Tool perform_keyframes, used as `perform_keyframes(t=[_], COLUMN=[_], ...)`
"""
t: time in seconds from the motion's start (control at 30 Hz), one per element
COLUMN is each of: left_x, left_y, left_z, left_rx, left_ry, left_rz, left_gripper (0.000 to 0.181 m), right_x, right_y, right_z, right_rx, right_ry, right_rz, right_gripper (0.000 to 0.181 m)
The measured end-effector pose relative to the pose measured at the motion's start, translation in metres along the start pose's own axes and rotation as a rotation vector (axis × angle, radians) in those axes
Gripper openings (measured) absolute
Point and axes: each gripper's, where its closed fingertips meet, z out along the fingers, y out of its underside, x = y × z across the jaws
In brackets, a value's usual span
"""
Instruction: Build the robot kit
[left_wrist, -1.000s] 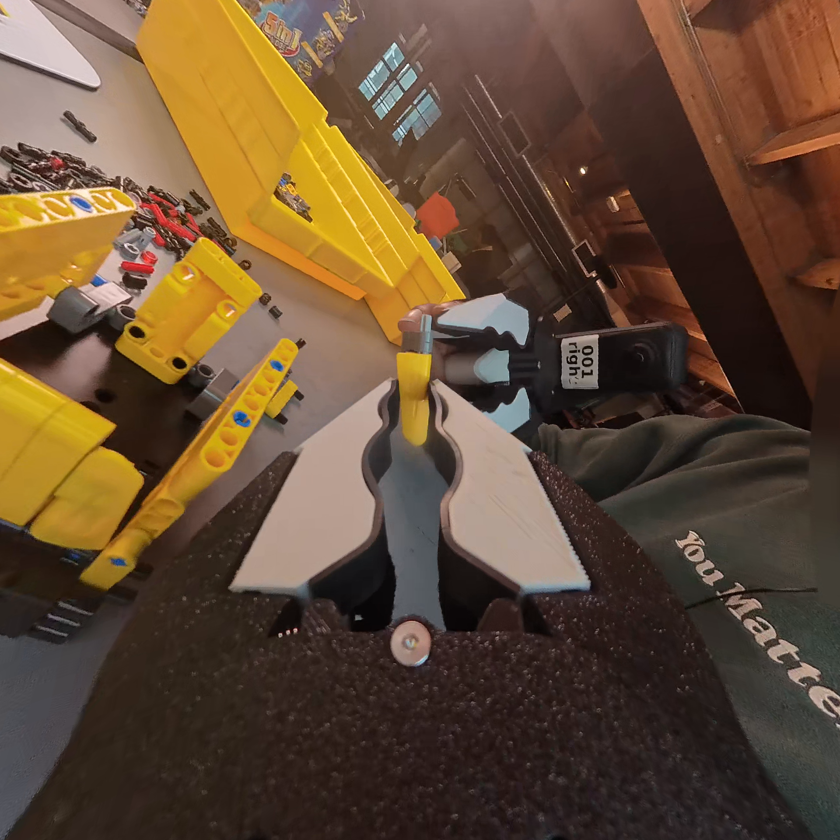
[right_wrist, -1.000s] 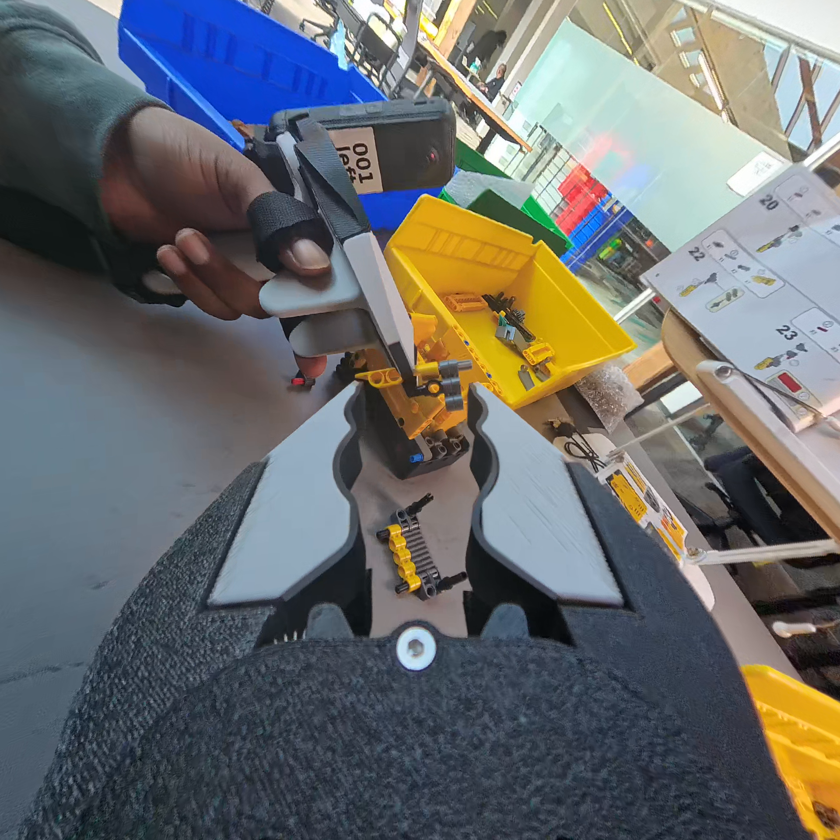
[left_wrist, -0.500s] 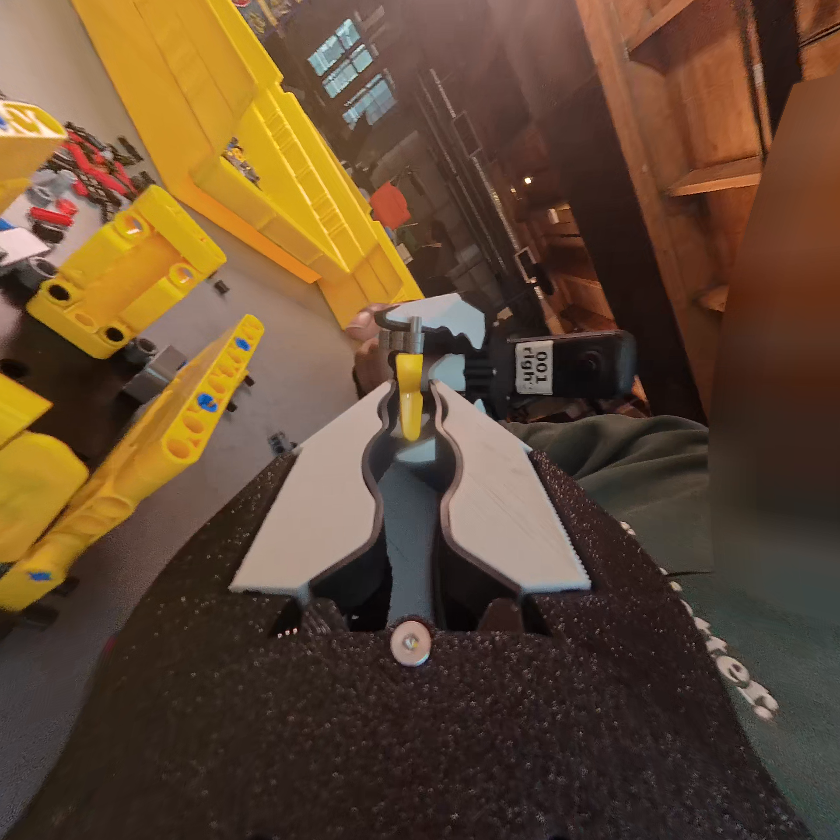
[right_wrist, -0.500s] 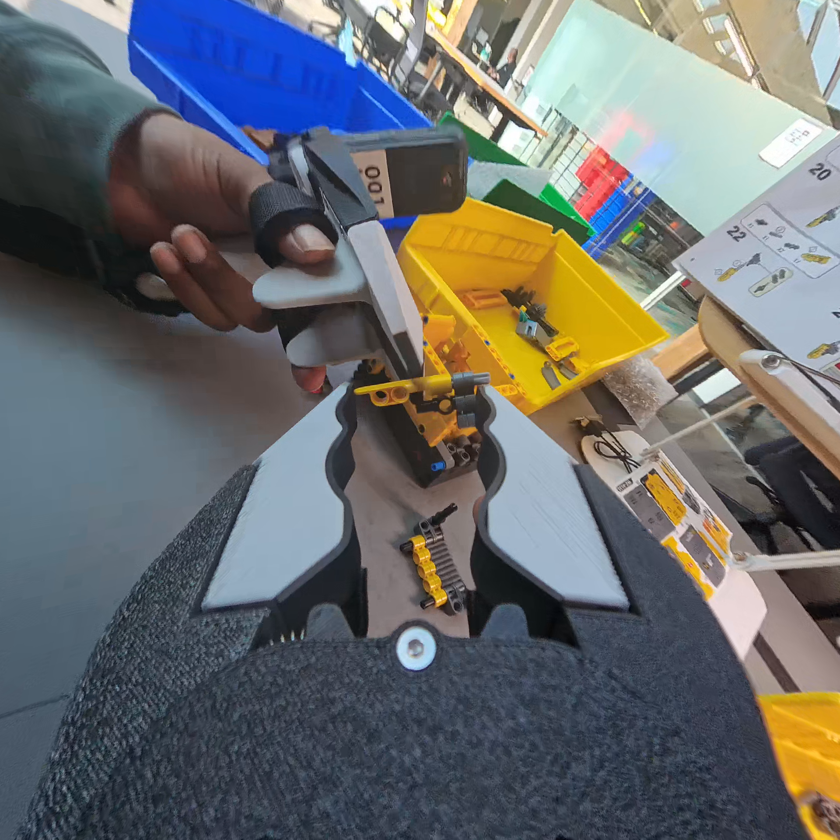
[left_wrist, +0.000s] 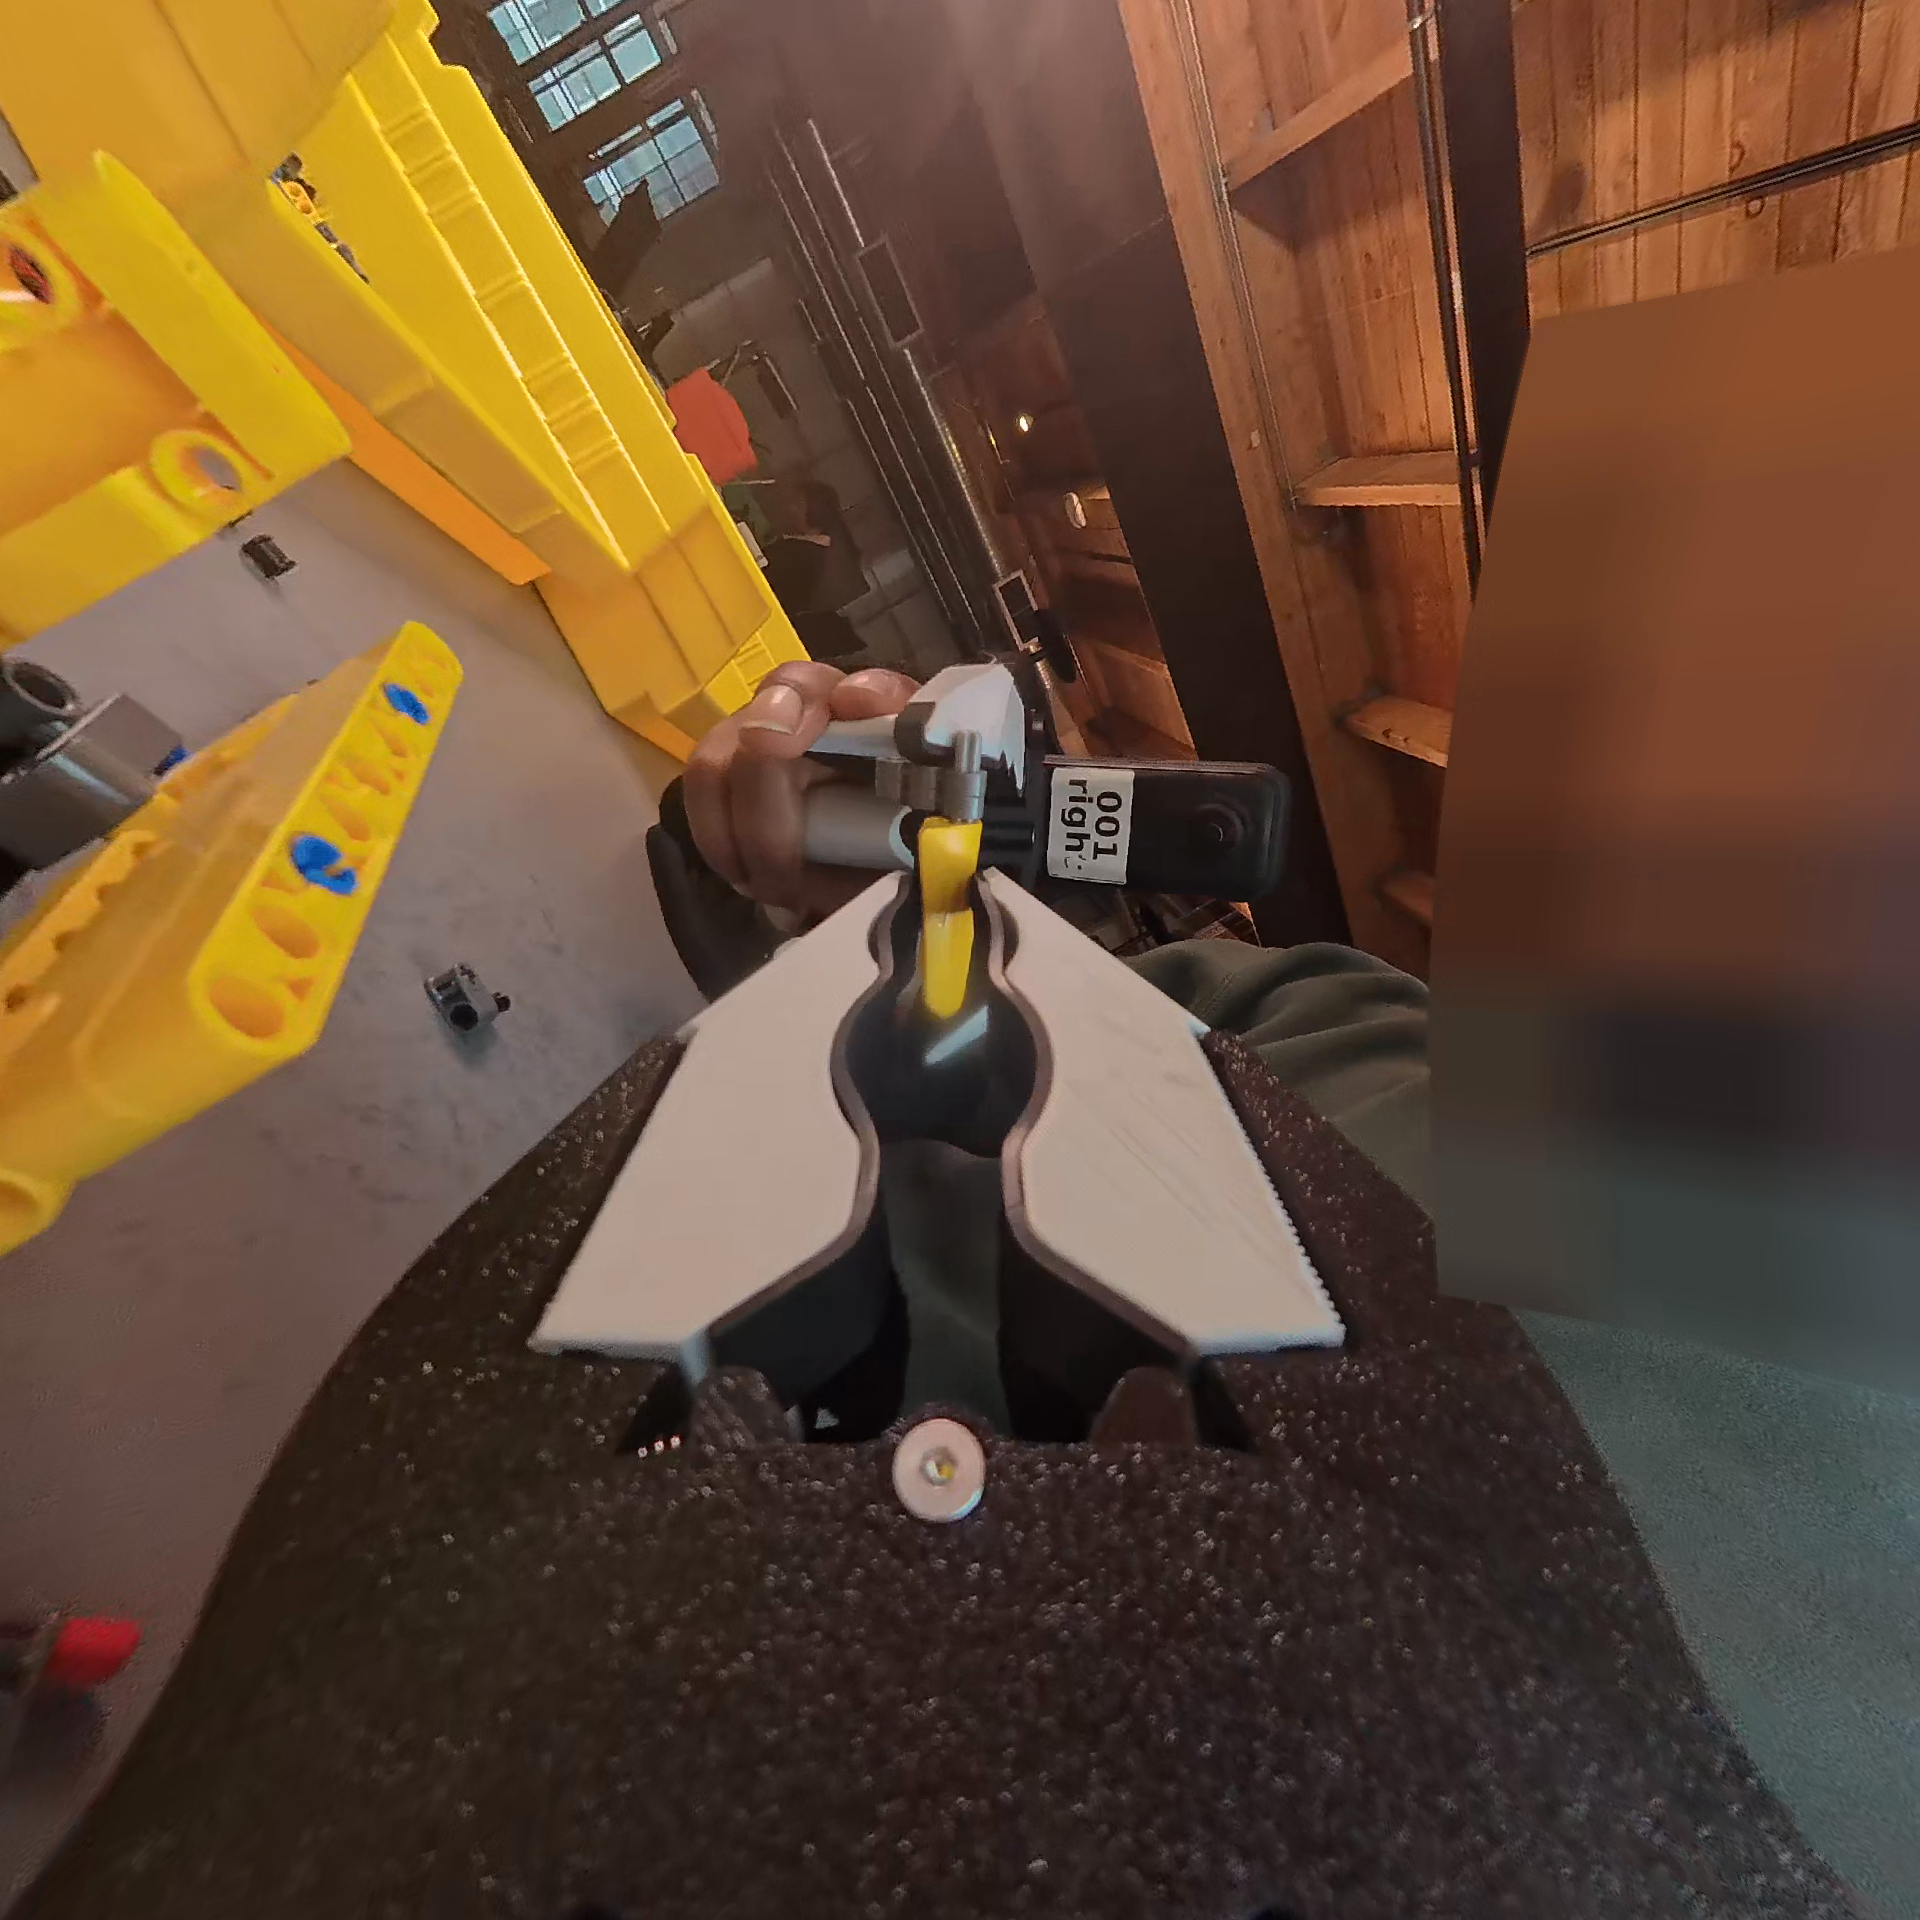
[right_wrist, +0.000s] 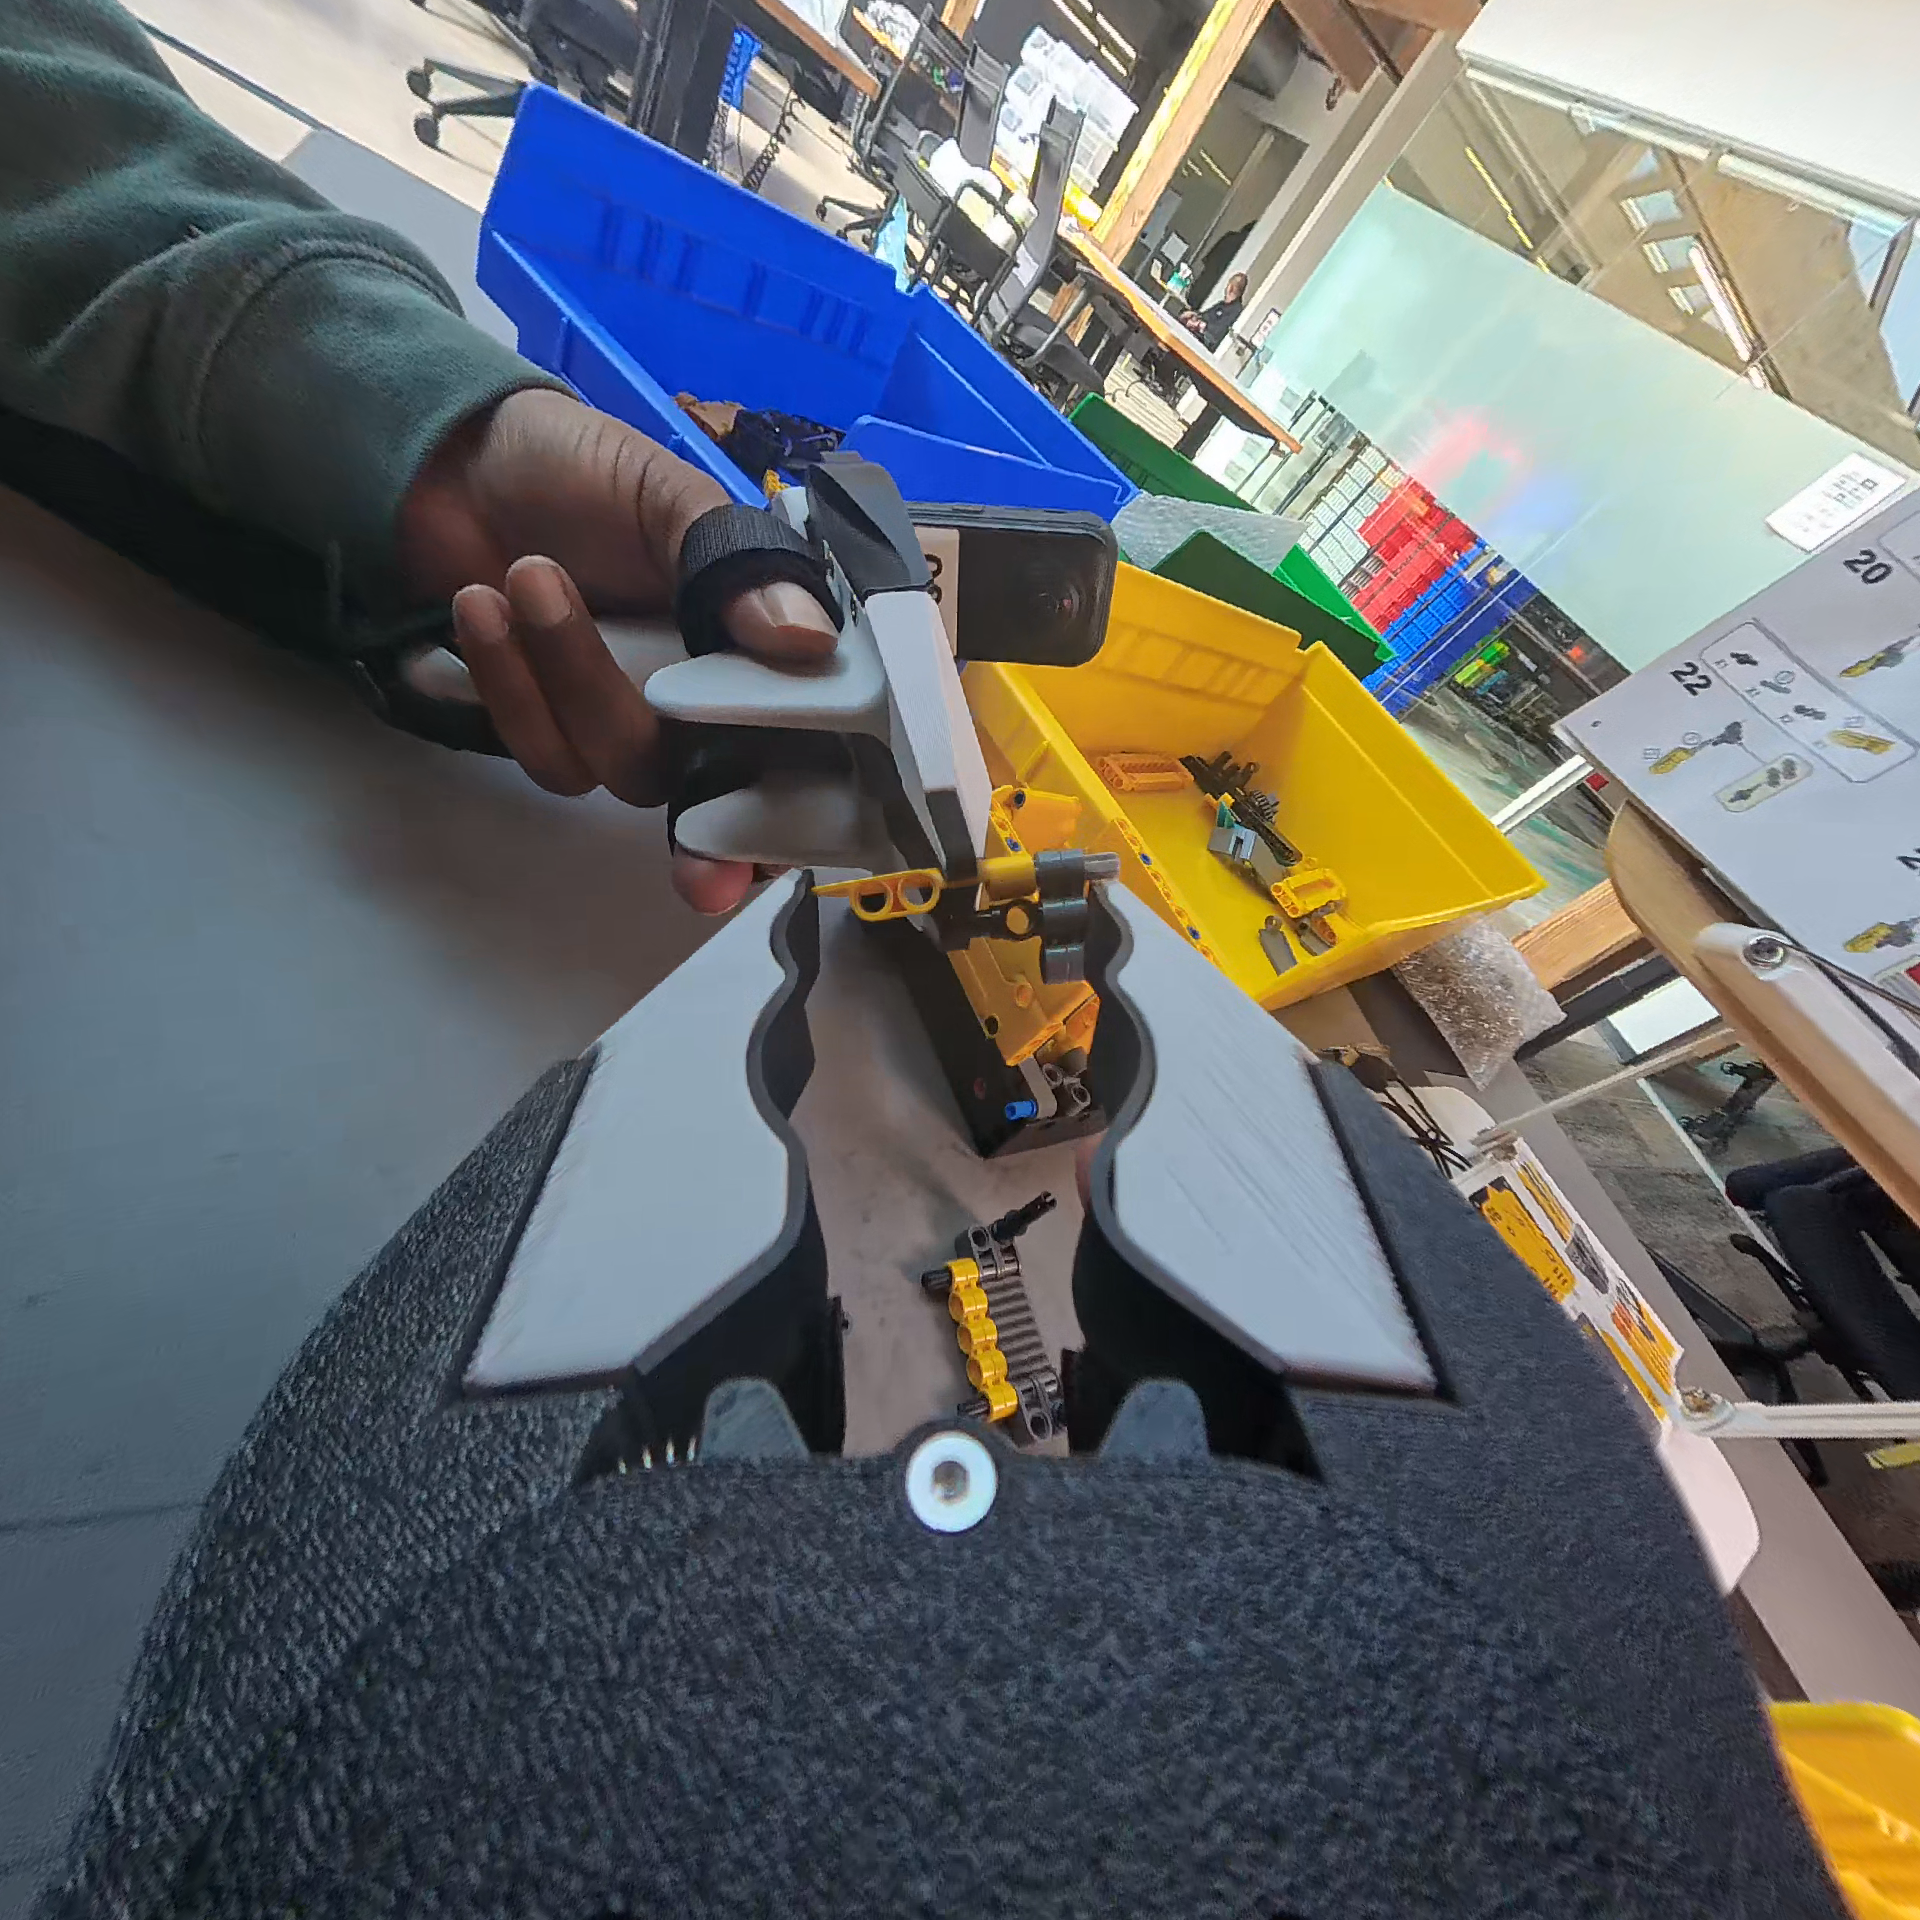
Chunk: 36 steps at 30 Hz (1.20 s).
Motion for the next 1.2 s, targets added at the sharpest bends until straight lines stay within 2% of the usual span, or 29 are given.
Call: perform_keyframes(t=[0.27,0.47,0.53,0.67,0.87,1.07,1.2], left_x=[-0.013,-0.016,-0.012,0.008,0.018,0.003,-0.005], left_y=[0.007,0.009,0.006,0.003,-0.001,-0.009,-0.016], left_z=[-0.002,-0.001,-0.001,0.003,0.003,-0.002,-0.01], left_rx=[-0.042,-0.051,-0.056,-0.054,-0.007,0.036,0.054], left_ry=[-0.064,-0.071,-0.044,0.054,0.147,0.009,-0.093], left_rz=[0.0,-0.003,0.003,0.019,-0.038,0.038,0.106], left_gripper=[0.006,0.006,0.007,0.011,0.007,0.003,0.0], right_x=[-0.009,-0.011,-0.008,-0.001,-0.001,0.008,0.017], right_y=[0.014,0.017,0.012,-0.011,-0.02,-0.001,-0.001], right_z=[0.001,0.001,0.002,-0.006,-0.009,0.0,-0.005], right_rx=[-0.094,-0.096,-0.049,0.138,0.218,0.086,0.059], right_ry=[-0.046,-0.065,-0.066,-0.135,-0.104,-0.002,0.062], right_rz=[-0.071,-0.043,0.051,0.269,0.203,0.1,0.008], right_gripper=[0.049,0.049,0.051,0.051,0.052,0.054,0.056])
